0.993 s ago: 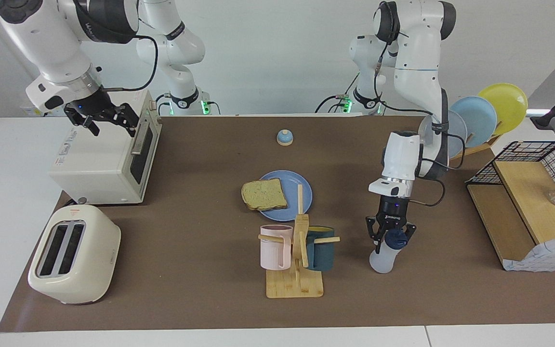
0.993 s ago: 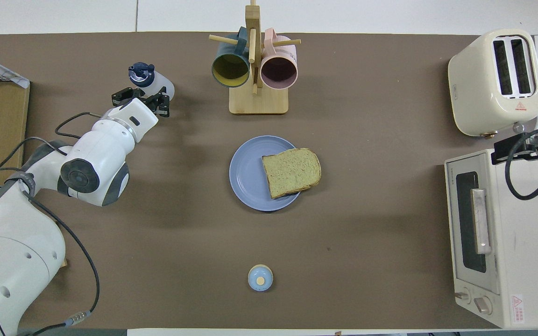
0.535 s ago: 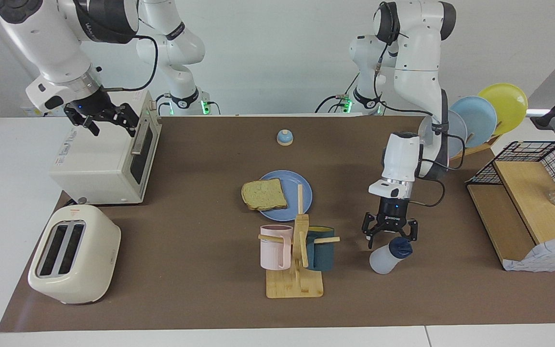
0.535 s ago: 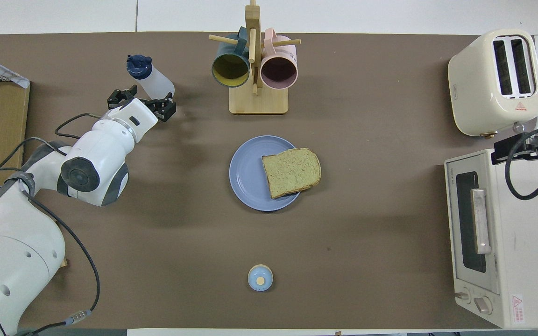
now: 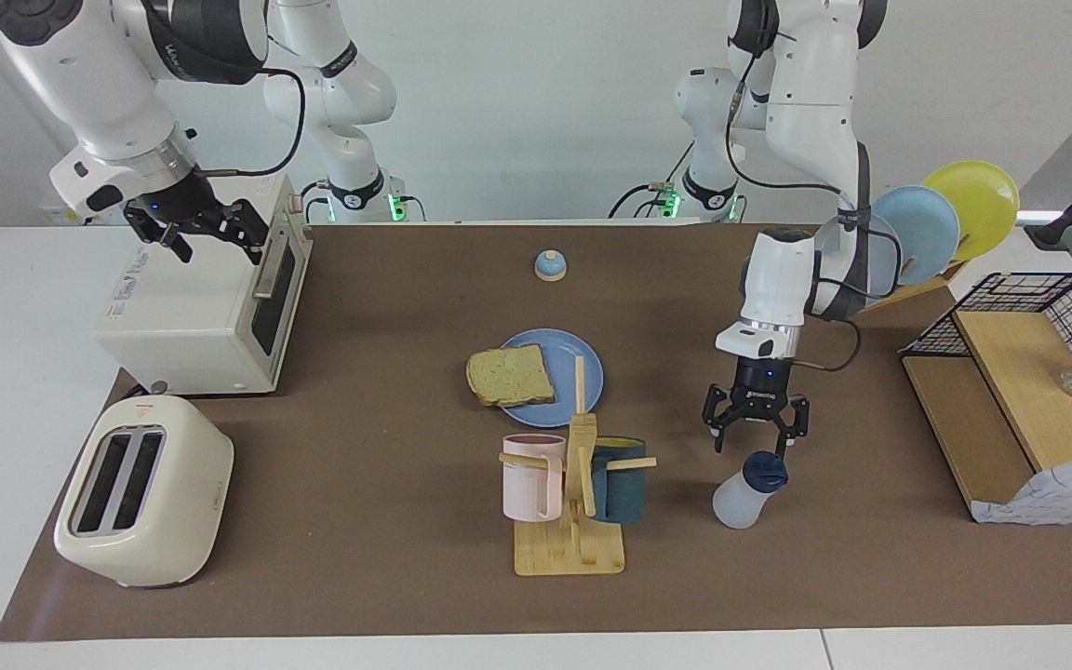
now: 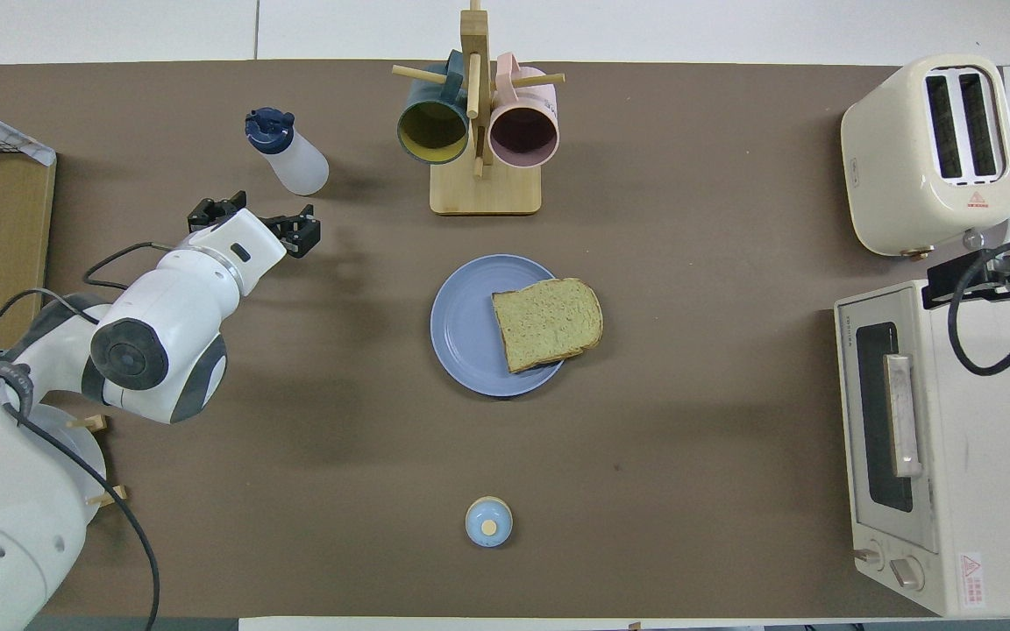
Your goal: Put bread on plate and add seasoning
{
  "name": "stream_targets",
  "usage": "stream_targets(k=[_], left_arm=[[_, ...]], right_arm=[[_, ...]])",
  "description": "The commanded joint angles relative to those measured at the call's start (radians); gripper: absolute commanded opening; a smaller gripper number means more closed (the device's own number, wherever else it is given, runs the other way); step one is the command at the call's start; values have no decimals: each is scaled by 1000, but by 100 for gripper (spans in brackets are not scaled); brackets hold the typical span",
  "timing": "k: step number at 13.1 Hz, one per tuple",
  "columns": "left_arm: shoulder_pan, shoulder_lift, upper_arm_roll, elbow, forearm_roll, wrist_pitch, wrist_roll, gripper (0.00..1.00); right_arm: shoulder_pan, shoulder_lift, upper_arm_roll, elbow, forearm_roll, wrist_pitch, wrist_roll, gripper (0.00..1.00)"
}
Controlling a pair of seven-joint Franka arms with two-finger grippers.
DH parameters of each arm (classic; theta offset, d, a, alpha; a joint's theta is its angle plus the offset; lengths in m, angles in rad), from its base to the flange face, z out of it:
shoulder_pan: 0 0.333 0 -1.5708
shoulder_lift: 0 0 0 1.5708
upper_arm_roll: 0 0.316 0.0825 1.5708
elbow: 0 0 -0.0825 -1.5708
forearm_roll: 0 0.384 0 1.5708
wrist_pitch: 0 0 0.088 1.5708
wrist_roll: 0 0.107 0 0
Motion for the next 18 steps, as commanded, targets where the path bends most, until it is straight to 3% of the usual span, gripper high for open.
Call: stream_targets(k=[1,5,8,11,15,18], left_arm=[[-99,-194,0,-43,-2,-308,8,100],[-177,-268,-11,67,-106,-631,5,100],[-179,-287,-12,266,-191,-952,45,100],[-124,-302,11,426,-274,-1236,248,100],[64,-379,11,440,-295,-1390,515,100],[137,-413,8,434,-294,-1412,605,100]], right_arm=[[-8,-9,3,-3,6,-9,-19,100],[-8,-9,3,-3,6,-9,-19,100],[-8,-9,3,-3,6,-9,-19,100],[-8,-9,3,-3,6,-9,-19,100],[-8,-9,3,-3,6,-9,-19,100],[-8,-9,3,-3,6,-9,-19,100]])
